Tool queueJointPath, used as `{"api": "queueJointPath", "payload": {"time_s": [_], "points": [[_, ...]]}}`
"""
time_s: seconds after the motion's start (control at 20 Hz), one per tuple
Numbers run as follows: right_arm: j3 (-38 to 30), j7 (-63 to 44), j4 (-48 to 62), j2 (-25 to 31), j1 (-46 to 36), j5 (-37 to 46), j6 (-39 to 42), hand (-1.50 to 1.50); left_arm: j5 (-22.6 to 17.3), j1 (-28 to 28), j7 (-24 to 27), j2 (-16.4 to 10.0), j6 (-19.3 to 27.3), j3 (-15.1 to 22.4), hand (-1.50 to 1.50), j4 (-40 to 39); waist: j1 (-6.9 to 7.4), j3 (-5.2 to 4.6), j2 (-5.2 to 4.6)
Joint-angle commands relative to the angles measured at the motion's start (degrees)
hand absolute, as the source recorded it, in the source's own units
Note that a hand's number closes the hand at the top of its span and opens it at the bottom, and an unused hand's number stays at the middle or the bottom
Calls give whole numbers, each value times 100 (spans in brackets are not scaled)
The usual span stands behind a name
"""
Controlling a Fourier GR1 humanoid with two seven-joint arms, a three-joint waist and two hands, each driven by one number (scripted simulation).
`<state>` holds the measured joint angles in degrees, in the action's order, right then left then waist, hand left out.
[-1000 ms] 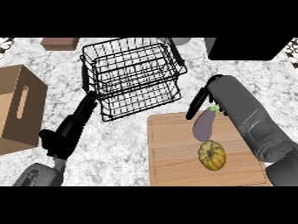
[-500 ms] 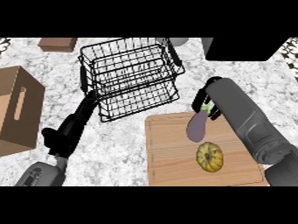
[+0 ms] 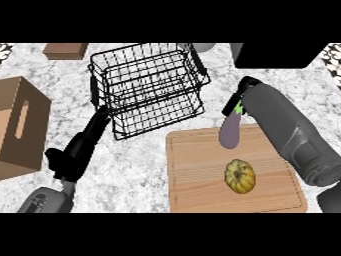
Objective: Pick the eggplant from the cutting board and place it in the tiered basket
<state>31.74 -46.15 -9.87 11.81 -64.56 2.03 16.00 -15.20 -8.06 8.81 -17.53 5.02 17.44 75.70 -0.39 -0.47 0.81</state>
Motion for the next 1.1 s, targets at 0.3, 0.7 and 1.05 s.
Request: {"api": "queueJointPath", "payload": {"time_s": [0.3,0.7,1.05], "points": [[1342,4486,-1883,1687,611,1613,-1247,150,-100,173,34,-50,25,-165,0,30,-233,78,-28],[-495,6449,-2527,2461,848,-61,-1214,150,27,108,-183,-108,73,-124,0,264,-68,60,-31],[-991,6011,-3655,2848,668,-250,-586,150,116,27,-311,70,-58,-99,0,232,-1,44,-50]]}}
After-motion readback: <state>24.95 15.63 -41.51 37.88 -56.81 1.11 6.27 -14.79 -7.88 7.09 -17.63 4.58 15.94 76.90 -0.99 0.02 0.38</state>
